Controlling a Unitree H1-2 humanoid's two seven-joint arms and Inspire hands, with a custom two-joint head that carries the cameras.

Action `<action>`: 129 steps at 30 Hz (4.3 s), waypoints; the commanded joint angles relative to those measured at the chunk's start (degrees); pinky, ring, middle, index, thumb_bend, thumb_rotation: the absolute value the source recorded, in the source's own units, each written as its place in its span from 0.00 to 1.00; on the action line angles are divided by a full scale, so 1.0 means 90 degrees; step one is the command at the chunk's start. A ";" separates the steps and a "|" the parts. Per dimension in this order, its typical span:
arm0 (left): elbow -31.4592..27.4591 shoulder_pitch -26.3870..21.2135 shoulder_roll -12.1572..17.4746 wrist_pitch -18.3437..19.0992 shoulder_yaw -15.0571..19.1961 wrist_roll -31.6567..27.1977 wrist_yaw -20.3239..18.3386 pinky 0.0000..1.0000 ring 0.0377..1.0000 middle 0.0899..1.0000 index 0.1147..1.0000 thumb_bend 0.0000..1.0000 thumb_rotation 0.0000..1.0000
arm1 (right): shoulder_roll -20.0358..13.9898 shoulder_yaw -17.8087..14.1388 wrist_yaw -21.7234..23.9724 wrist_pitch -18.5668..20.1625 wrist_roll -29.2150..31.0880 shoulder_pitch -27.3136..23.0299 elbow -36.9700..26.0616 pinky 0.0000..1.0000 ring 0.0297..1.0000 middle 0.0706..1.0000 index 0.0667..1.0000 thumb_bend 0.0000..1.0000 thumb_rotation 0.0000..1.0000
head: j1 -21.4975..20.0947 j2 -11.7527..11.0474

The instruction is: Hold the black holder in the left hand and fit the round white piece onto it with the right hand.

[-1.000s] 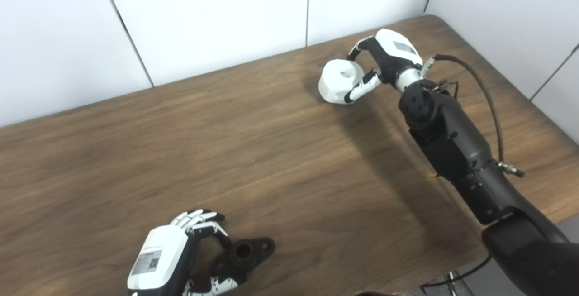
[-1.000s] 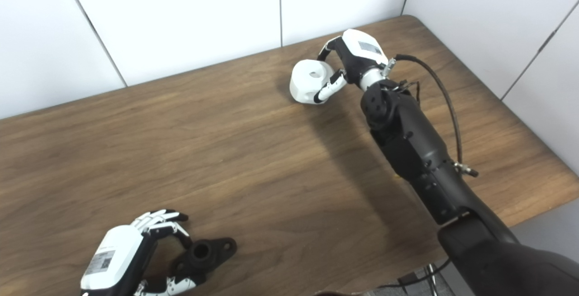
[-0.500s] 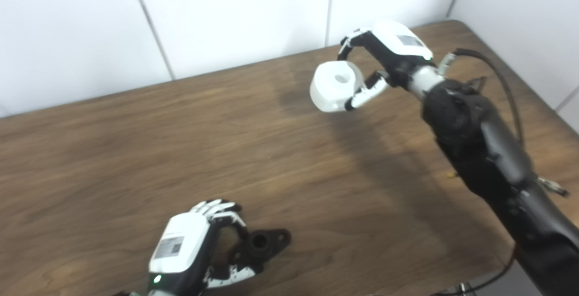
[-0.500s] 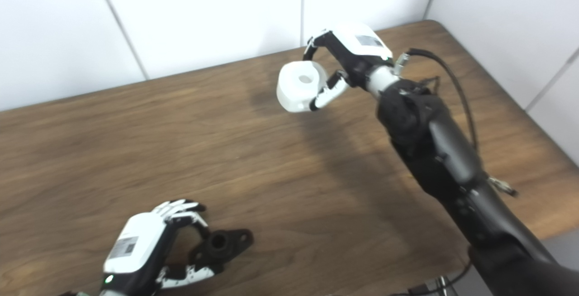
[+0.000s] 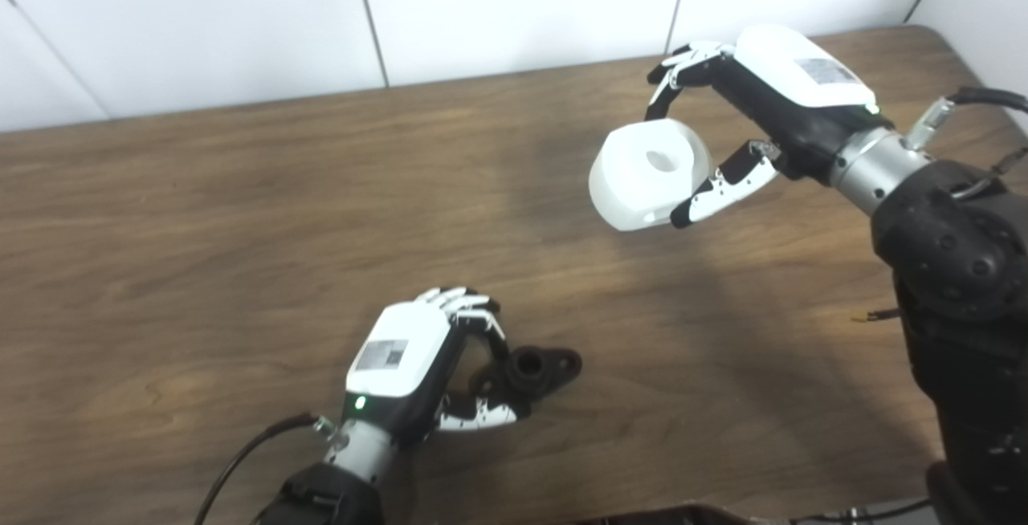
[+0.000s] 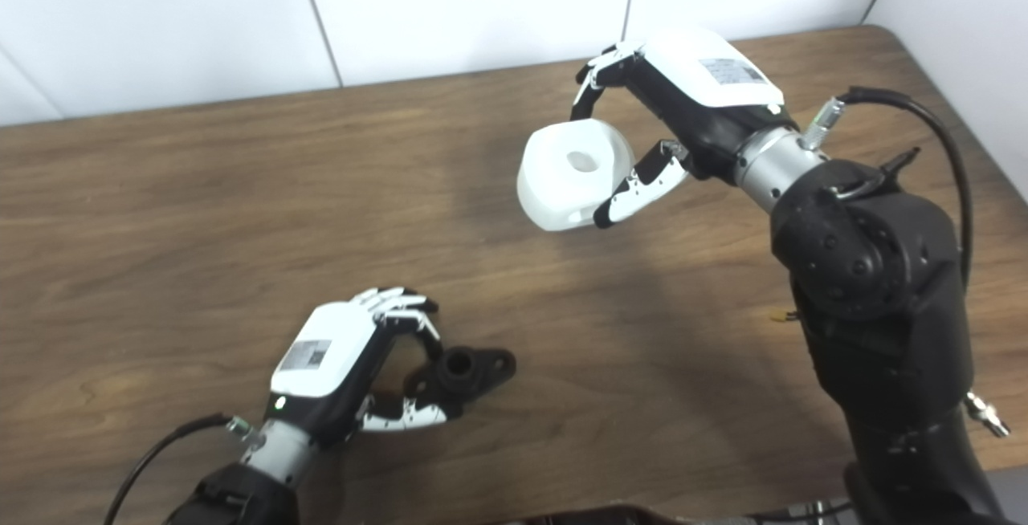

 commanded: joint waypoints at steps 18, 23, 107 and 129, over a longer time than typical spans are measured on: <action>0.0210 -0.0025 0.0037 0.0156 -0.0121 -0.0001 -0.0381 0.87 0.85 0.77 0.42 0.52 0.05 | 0.1015 0.0067 0.0621 -0.0509 -0.0281 0.0516 -0.0688 0.81 0.91 0.81 0.45 0.52 0.15 | -0.0019 0.0250; 0.0213 -0.0031 0.0030 0.0175 -0.0118 -0.0020 -0.0393 0.88 0.85 0.77 0.42 0.52 0.05 | 0.1255 0.0086 0.0492 -0.0746 -0.0230 0.0711 -0.0688 0.82 0.90 0.80 0.45 0.52 0.15 | -0.0019 0.0250; -0.0028 -0.0273 -0.0193 0.0598 -0.0375 0.0207 -0.0611 0.87 0.84 0.78 0.42 0.52 0.05 | 0.1507 0.0906 0.0206 -0.1380 -0.0564 0.1214 -0.0312 0.79 0.91 0.78 0.45 0.52 0.15 | 0.0139 0.0695; -0.0064 -0.0288 -0.0261 0.0573 -0.0395 0.0231 -0.0624 0.86 0.84 0.77 0.42 0.52 0.05 | 0.1670 0.1141 0.0007 -0.1546 -0.0789 0.1364 -0.0199 0.79 0.91 0.78 0.45 0.52 0.15 | 0.0129 0.0720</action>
